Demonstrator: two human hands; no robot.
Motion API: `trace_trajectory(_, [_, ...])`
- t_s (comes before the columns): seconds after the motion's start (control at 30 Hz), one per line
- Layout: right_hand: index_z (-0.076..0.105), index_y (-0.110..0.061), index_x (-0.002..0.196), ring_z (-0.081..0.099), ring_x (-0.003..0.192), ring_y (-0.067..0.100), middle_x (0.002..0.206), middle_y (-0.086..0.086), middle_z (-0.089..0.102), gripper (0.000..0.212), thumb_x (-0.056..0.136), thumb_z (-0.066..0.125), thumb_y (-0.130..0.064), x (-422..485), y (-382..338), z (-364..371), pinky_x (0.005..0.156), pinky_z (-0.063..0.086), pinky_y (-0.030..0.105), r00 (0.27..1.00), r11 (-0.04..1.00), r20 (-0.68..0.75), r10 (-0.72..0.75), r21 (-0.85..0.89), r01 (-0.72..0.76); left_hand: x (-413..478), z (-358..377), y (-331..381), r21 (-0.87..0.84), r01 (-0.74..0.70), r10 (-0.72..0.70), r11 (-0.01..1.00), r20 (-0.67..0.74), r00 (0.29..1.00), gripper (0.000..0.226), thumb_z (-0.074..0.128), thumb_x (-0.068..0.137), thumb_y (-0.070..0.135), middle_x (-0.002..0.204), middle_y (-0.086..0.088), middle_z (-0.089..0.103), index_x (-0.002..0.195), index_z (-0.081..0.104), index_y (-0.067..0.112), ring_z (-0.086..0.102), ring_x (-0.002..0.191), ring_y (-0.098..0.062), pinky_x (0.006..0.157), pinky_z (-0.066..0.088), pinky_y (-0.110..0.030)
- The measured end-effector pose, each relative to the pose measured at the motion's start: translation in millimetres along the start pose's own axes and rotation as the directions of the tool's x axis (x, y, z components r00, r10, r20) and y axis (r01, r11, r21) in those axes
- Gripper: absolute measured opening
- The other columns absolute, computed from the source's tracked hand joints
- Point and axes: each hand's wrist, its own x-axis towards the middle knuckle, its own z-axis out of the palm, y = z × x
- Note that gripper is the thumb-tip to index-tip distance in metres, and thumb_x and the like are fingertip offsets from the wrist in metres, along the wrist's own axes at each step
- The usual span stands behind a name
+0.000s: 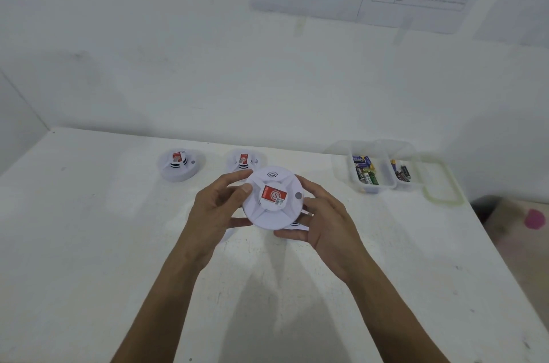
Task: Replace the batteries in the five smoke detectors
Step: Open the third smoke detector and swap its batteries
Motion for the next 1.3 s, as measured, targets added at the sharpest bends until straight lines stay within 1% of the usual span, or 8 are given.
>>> trace_trajectory(0.07, [0.057, -0.016, 0.123, 0.068, 0.099, 0.036, 0.108, 0.014, 0.071, 0.032, 0.099, 0.041, -0.002, 0, 1, -2, 0.07, 0.059, 0.045, 1.0, 1.0, 0.0, -0.001, 0.019, 0.001, 0, 0, 0, -0.009, 0.003, -0.003, 1.0, 0.004, 1.0, 0.027, 0.056, 0.094, 0.017, 0.1, 0.013, 0.074, 0.119, 0.062, 0.025, 0.069, 0.097, -0.009, 0.067, 0.056, -0.023])
trace_trajectory(0.17, [0.054, -0.011, 0.121, 0.066, 0.1, 0.039, 0.108, 0.019, 0.069, 0.03, 0.096, 0.044, 0.005, -3, 3, -6, 0.077, 0.057, 0.05, 0.997, 0.995, -0.013, -0.07, -0.07, 0.069, 1, 2, -2, -0.057, 0.013, -0.013, 0.998, 0.005, 1.0, 0.03, 0.057, 0.092, 0.017, 0.1, 0.006, 0.075, 0.121, 0.062, 0.021, 0.07, 0.097, -0.014, 0.067, 0.057, -0.026])
trace_trajectory(0.37, [0.053, -0.005, 0.125, 0.066, 0.101, 0.035, 0.109, 0.007, 0.07, 0.03, 0.096, 0.051, 0.001, -1, -1, -16, 0.084, 0.055, 0.055, 0.986, 0.979, -0.089, -0.14, -0.164, 0.124, 8, 15, -7, -0.185, 0.054, -0.055, 0.981, -0.001, 0.999, 0.029, 0.059, 0.092, 0.009, 0.104, -0.005, 0.074, 0.122, 0.062, 0.012, 0.071, 0.097, -0.022, 0.071, 0.059, -0.032])
trace_trajectory(0.6, [0.059, -0.017, 0.118, 0.068, 0.097, 0.026, 0.105, 0.008, 0.072, 0.025, 0.095, 0.057, -0.009, 18, -6, -37, 0.083, 0.056, 0.036, 0.96, 0.953, -0.214, -0.178, -0.282, 0.114, 37, 34, -18, -0.162, 0.083, -0.073, 0.983, 0.069, 0.995, 0.032, 0.063, 0.09, 0.012, 0.11, -0.009, 0.072, 0.122, 0.065, 0.017, 0.068, 0.103, -0.021, 0.081, 0.058, -0.037])
trace_trajectory(0.83, [0.064, -0.017, 0.114, 0.07, 0.093, 0.022, 0.1, 0.01, 0.072, 0.027, 0.092, 0.054, -0.006, 73, -5, -66, 0.082, 0.057, 0.031, 0.923, 0.917, -0.307, -0.232, -0.386, 0.102, 102, 59, -39, -0.077, 0.107, -0.109, 0.991, -0.029, 0.994, 0.03, 0.066, 0.089, 0.011, 0.111, -0.01, 0.069, 0.119, 0.065, 0.009, 0.069, 0.1, -0.02, 0.076, 0.059, -0.033])
trace_trajectory(1.0, [0.06, -0.012, 0.111, 0.07, 0.089, 0.019, 0.104, 0.01, 0.068, 0.02, 0.092, 0.056, -0.01, 124, 3, -83, 0.081, 0.059, 0.033, 0.888, 0.883, -0.405, -0.216, -0.47, 0.001, 151, 74, -63, -0.01, 0.14, -0.14, 0.99, -0.125, 0.982, 0.028, 0.065, 0.09, 0.01, 0.11, -0.009, 0.07, 0.116, 0.065, 0.003, 0.069, 0.098, -0.022, 0.07, 0.059, -0.028])
trace_trajectory(1.13, [0.063, -0.011, 0.112, 0.069, 0.086, 0.017, 0.1, 0.005, 0.07, 0.021, 0.094, 0.055, -0.019, 156, 16, -95, 0.083, 0.057, 0.04, 0.867, 0.767, -0.439, -0.235, -0.632, -0.111, 180, 84, -87, 0.08, 0.175, -0.162, 0.981, -0.148, 0.976, 0.026, 0.063, 0.09, 0.008, 0.107, -0.006, 0.069, 0.116, 0.066, 0.005, 0.068, 0.095, -0.02, 0.066, 0.057, -0.02])
trace_trajectory(1.3, [0.067, -0.001, 0.101, 0.066, 0.087, 0.028, 0.094, 0.014, 0.07, 0.023, 0.095, 0.051, -0.016, 175, 31, -102, 0.079, 0.055, 0.042, 0.858, 0.678, -0.467, -0.214, -0.703, -0.213, 194, 92, -111, 0.308, 0.191, -0.145, 0.932, -0.165, 0.976, 0.025, 0.061, 0.089, 0.015, 0.096, -0.002, 0.071, 0.112, 0.07, 0.009, 0.069, 0.091, -0.022, 0.085, 0.057, -0.042])
